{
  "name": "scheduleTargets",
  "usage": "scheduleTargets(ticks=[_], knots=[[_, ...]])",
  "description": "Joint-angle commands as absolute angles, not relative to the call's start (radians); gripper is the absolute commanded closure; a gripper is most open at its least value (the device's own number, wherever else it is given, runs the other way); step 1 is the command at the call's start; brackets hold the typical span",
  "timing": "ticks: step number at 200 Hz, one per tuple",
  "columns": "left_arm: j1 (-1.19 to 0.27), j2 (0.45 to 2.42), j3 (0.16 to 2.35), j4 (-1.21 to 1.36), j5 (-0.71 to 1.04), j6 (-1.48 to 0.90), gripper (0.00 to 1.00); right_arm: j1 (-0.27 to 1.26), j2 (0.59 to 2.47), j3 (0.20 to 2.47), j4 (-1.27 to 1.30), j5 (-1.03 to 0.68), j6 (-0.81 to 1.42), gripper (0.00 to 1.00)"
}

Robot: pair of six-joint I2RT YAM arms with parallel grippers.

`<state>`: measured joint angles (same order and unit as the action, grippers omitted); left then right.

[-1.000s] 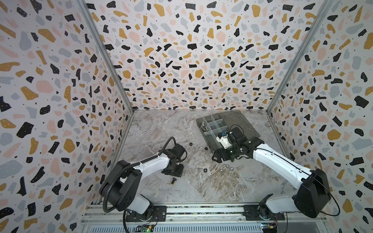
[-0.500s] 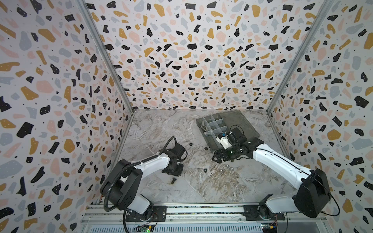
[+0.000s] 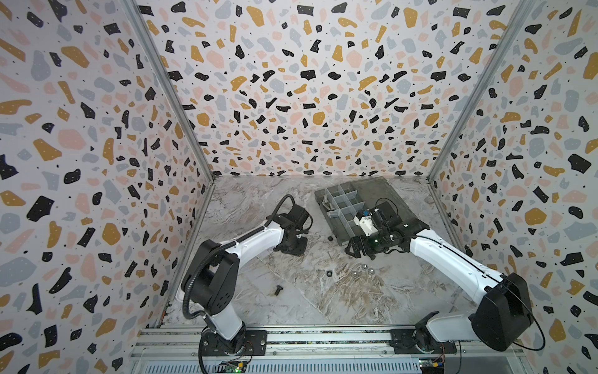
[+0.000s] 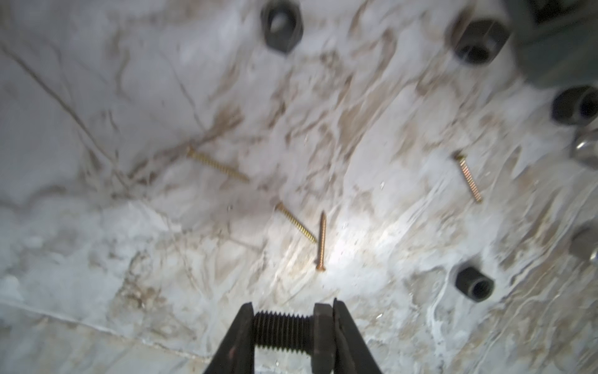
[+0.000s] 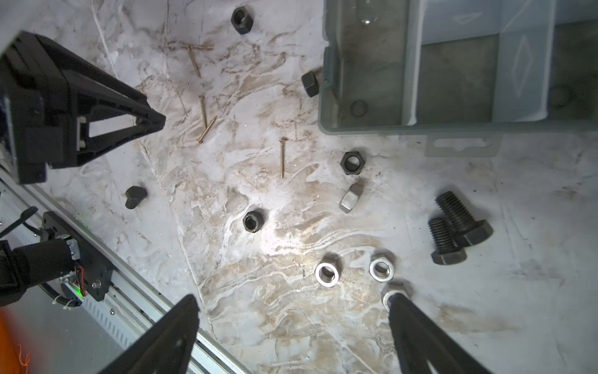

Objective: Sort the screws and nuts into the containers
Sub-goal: 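Carry the black bolt with the left gripper into an organizer compartment and release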

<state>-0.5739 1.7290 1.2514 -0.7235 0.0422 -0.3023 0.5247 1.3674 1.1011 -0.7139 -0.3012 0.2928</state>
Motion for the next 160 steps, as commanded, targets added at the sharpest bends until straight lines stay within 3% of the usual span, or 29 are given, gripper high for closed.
scheduleTargets(ticks=[1, 95, 160], knots=[[-0.586, 1.816, 1.390, -0.768, 0.054, -0.266, 0.79, 0.492, 1.325, 1.147, -0.754, -0.291, 0.271, 0.06], [-0.704, 2.285, 2.112, -0.848, 0.153, -0.268, 0.76, 0.374, 1.336, 1.171, -0.774, -0.306, 0.233, 0.07], [-0.713, 2.376, 2.176, -0.844, 0.171, -0.281, 0.75, 0.320, 1.350, 1.185, -0.741, -0.354, 0.203, 0.06]])
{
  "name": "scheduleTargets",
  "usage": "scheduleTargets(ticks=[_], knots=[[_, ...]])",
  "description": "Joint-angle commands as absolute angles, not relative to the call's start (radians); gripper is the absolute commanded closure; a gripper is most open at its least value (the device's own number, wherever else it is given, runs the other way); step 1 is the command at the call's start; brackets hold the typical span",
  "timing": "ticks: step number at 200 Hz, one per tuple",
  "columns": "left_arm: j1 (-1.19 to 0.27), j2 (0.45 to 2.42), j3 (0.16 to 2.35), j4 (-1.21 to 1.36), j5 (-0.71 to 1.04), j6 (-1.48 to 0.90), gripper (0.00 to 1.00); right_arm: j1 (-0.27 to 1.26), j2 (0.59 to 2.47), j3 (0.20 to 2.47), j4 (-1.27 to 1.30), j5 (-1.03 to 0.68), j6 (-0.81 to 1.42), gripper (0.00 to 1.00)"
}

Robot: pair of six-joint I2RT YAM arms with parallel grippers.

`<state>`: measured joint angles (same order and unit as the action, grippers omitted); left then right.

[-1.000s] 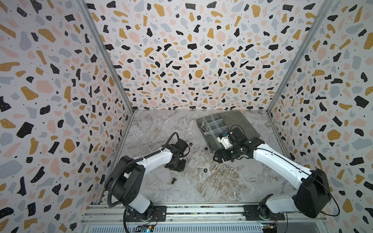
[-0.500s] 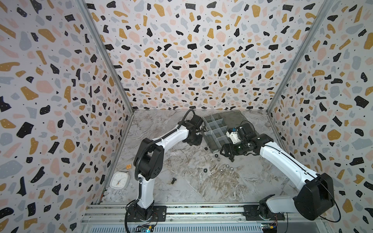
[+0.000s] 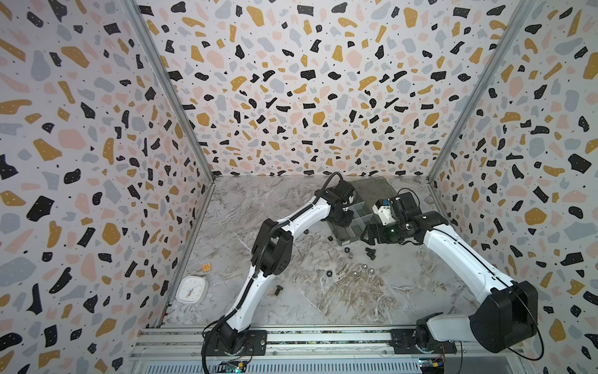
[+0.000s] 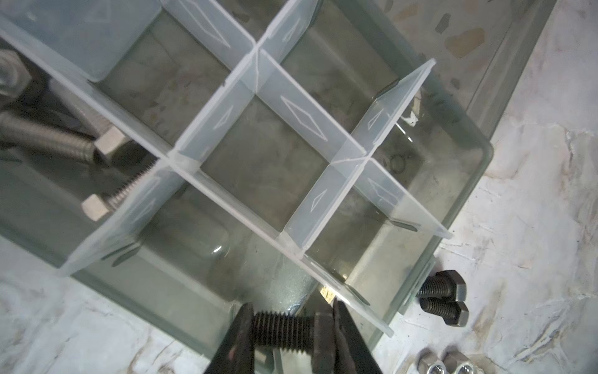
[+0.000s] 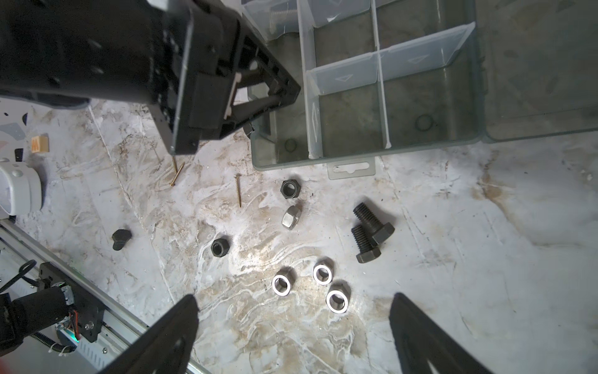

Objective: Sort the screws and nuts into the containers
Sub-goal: 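Carry the black bolt with the left gripper into an organizer compartment and release, then move the empty left gripper back toward the parts on the table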

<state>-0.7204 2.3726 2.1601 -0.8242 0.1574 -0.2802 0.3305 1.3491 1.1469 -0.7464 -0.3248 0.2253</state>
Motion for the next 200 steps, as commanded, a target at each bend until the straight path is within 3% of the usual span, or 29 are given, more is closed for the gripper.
scheduleTargets(ticks=[1, 20, 44, 94, 163, 200], knots=[[-0.712, 2.377, 2.175, -0.844, 0.172, -0.281, 0.75, 0.319, 1.350, 1.186, -0.740, -0.355, 0.204, 0.06], [-0.713, 2.387, 2.176, -0.849, 0.173, -0.276, 0.68, 0.317, 1.359, 1.190, -0.722, -0.371, 0.203, 0.05], [-0.712, 2.394, 2.195, -0.867, 0.162, -0.265, 0.51, 0.316, 1.372, 1.208, -0.718, -0.389, 0.203, 0.05], [-0.698, 2.281, 2.108, -0.876, 0.076, -0.255, 0.45, 0.322, 1.387, 1.241, -0.733, -0.425, 0.182, 0.03], [-0.655, 1.775, 1.401, -0.768, -0.058, -0.355, 0.43, 0.437, 1.400, 1.234, -0.717, -0.419, 0.185, 0.03], [-0.655, 1.480, 1.030, -0.724, -0.042, -0.502, 0.40, 0.518, 1.437, 1.247, -0.686, -0.428, 0.195, 0.03]])
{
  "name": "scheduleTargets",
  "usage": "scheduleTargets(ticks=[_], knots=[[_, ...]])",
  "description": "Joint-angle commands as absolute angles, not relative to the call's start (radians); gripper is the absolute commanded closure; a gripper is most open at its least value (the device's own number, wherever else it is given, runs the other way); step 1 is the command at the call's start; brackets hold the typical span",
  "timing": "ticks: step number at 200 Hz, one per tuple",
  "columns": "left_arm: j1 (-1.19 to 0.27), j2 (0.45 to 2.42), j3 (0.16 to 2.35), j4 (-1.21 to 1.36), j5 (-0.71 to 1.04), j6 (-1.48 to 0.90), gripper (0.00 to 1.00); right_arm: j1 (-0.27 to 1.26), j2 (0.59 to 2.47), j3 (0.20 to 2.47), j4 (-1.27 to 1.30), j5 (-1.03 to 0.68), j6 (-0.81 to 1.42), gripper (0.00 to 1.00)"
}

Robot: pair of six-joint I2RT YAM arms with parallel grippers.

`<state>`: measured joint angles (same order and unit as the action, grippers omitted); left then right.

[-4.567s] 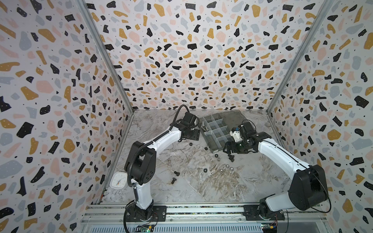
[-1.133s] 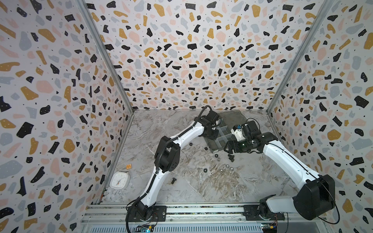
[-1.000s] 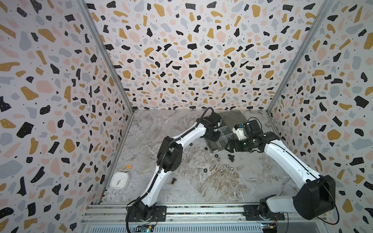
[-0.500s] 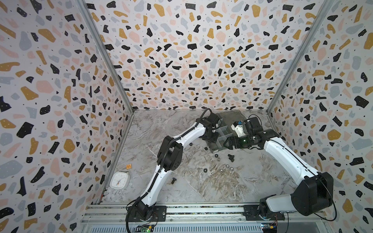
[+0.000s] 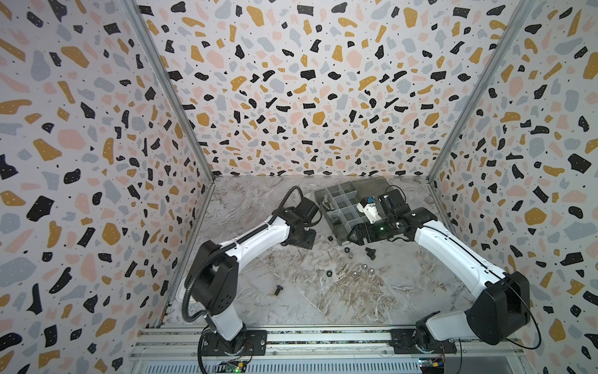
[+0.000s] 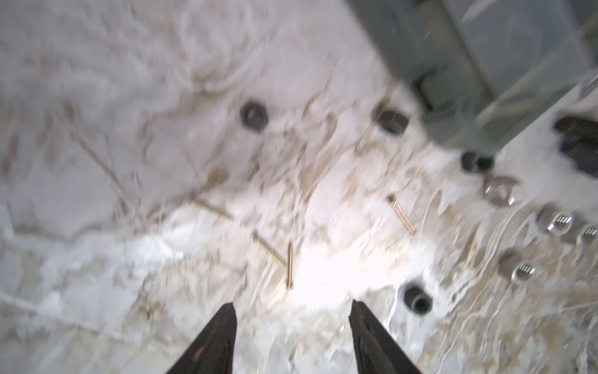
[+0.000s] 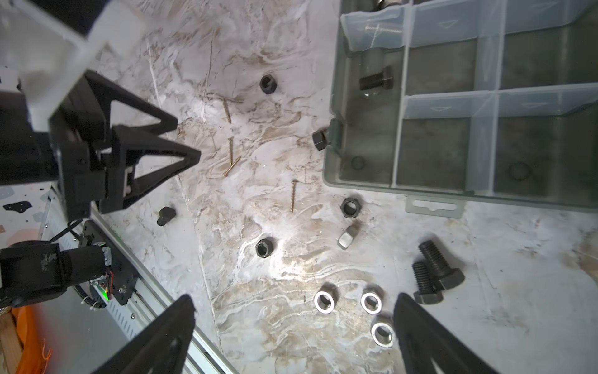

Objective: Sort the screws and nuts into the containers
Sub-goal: 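Move the empty left gripper back toward the parts on the table, then lower the left gripper onto another black hex bolt and grasp it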

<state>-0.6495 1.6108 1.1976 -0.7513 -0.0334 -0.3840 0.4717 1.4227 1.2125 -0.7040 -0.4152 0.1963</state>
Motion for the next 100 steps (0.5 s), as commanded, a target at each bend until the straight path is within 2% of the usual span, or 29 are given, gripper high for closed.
scheduleTargets(ticks=[1, 59, 100], knots=[[-0.655, 1.473, 1.022, -0.723, -0.041, -0.506, 0.40, 0.521, 1.439, 1.246, -0.685, -0.429, 0.196, 0.03], [-0.682, 1.164, 0.683, -0.649, 0.018, -0.762, 0.39, 0.624, 1.483, 1.257, -0.651, -0.433, 0.211, 0.03], [-0.695, 1.107, 0.589, -0.629, 0.002, -0.837, 0.39, 0.650, 1.454, 1.233, -0.655, -0.421, 0.219, 0.03]])
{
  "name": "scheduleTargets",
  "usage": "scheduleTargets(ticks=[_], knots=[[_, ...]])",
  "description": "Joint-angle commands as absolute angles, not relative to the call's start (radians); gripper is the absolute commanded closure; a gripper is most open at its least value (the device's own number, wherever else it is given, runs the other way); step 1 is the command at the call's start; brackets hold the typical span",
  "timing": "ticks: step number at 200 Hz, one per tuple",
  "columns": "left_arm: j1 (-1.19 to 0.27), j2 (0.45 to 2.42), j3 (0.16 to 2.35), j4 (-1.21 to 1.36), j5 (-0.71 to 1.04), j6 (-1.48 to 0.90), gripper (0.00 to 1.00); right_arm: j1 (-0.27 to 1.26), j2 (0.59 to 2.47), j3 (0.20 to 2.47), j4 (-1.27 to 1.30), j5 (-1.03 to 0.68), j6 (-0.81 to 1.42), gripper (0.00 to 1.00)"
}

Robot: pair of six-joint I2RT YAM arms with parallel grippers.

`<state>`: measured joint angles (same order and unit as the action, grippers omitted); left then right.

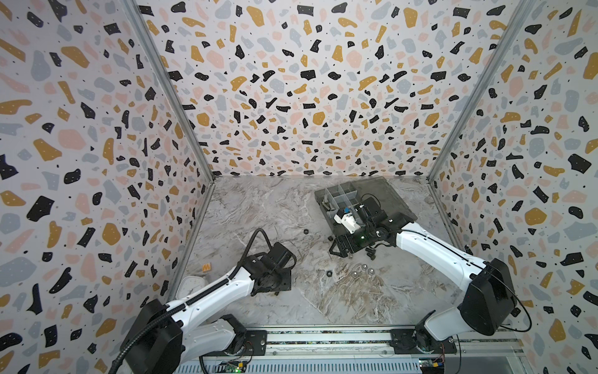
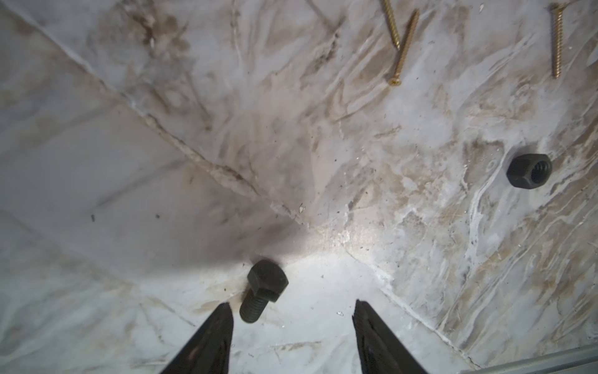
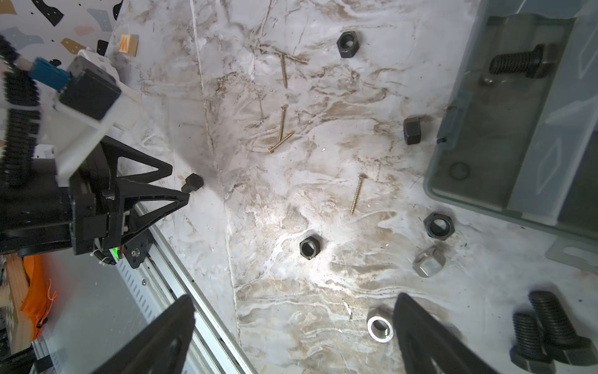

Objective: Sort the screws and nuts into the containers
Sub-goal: 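Lower the left gripper onto another black hex bolt and grasp it, then carry the black bolt with the left gripper into the organizer and release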

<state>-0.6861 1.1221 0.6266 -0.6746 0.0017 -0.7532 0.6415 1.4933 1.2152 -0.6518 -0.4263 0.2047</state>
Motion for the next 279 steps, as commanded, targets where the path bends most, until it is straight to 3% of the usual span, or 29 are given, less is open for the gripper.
scheduleTargets(ticks=[1, 133, 152, 174, 194, 208, 279], knots=[[-0.695, 1.107, 0.588, -0.627, 0.002, -0.837, 0.39, 0.650, 1.453, 1.232, -0.655, -0.421, 0.219, 0.03], [-0.699, 1.224, 0.535, -0.521, -0.012, -0.779, 0.47, 0.779, 1.365, 1.149, -0.694, -0.481, 0.205, 0.03], [-0.699, 1.248, 0.544, -0.519, -0.011, -0.758, 0.55, 0.779, 1.367, 1.149, -0.695, -0.484, 0.204, 0.03], [-0.699, 1.272, 0.558, -0.515, -0.001, -0.741, 0.81, 0.779, 1.368, 1.149, -0.697, -0.485, 0.202, 0.03], [-0.699, 1.295, 0.587, -0.521, 0.004, -0.726, 0.96, 0.778, 1.361, 1.153, -0.702, -0.464, 0.202, 0.03], [-0.699, 1.320, 0.621, -0.528, 0.006, -0.710, 1.00, 0.773, 1.361, 1.157, -0.710, -0.430, 0.207, 0.03], [-0.699, 1.616, 1.057, -0.623, -0.015, -0.548, 1.00, 0.581, 1.351, 1.189, -0.706, -0.374, 0.231, 0.03]])
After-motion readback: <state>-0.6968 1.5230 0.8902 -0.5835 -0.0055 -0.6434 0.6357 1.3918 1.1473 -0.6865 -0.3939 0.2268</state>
